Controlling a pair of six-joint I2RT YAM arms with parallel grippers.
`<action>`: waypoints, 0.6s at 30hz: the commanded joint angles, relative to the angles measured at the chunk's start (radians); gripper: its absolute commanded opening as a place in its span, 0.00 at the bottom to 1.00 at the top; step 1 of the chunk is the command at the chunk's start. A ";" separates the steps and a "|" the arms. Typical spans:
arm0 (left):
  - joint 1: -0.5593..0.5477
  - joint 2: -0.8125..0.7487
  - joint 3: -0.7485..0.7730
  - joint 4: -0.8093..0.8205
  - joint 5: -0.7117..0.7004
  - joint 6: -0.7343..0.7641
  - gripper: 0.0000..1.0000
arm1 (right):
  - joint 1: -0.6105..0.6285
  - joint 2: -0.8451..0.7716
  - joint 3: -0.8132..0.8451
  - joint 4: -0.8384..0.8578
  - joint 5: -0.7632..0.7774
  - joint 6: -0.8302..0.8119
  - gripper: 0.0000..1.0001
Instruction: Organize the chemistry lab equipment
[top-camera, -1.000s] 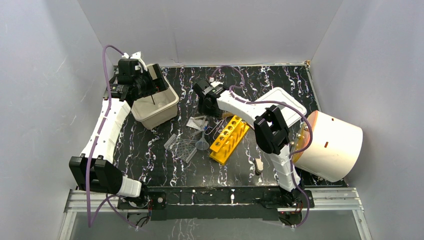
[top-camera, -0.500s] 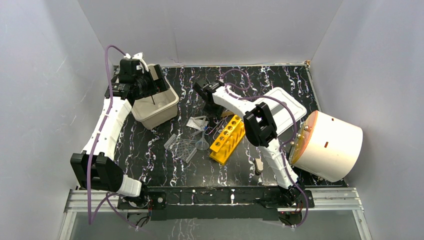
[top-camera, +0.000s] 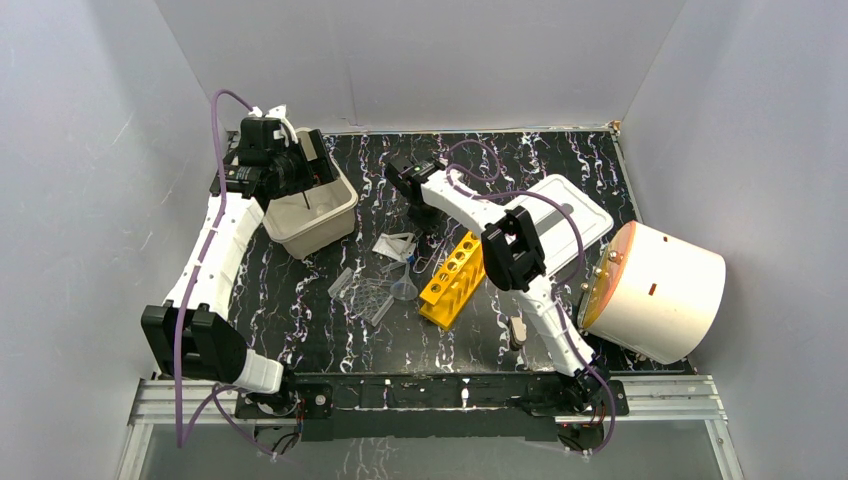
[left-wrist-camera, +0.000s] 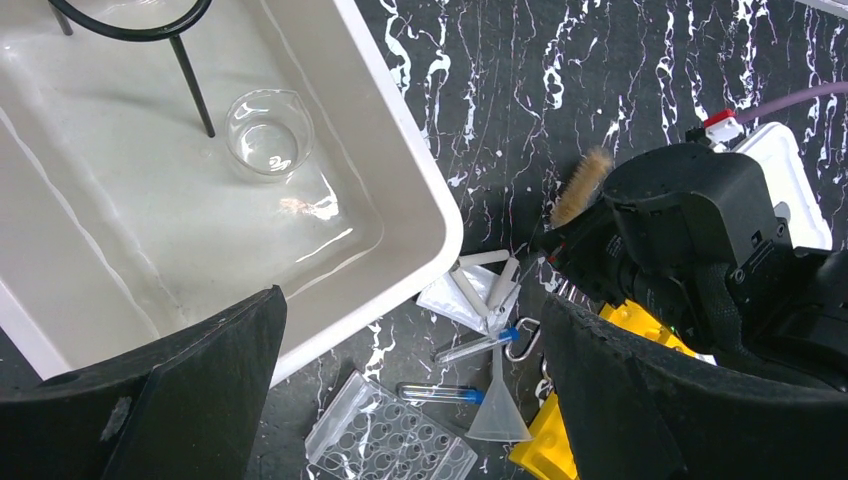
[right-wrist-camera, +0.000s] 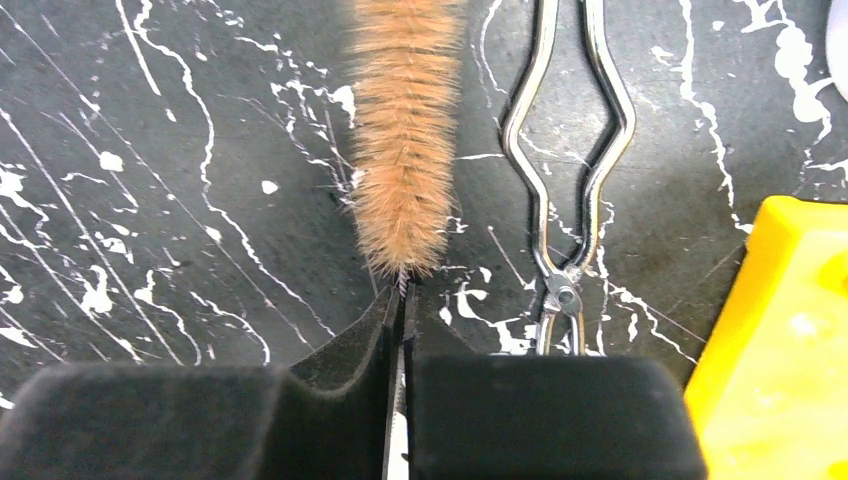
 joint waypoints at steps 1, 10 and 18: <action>-0.003 0.007 0.052 -0.022 0.000 0.010 0.98 | -0.010 0.052 0.137 -0.068 0.015 0.028 0.06; -0.003 0.017 0.050 -0.011 0.036 -0.006 0.98 | -0.013 -0.048 0.193 -0.009 0.045 -0.065 0.00; -0.003 0.028 0.009 0.084 0.319 -0.076 0.98 | -0.021 -0.400 -0.200 0.459 -0.097 -0.373 0.00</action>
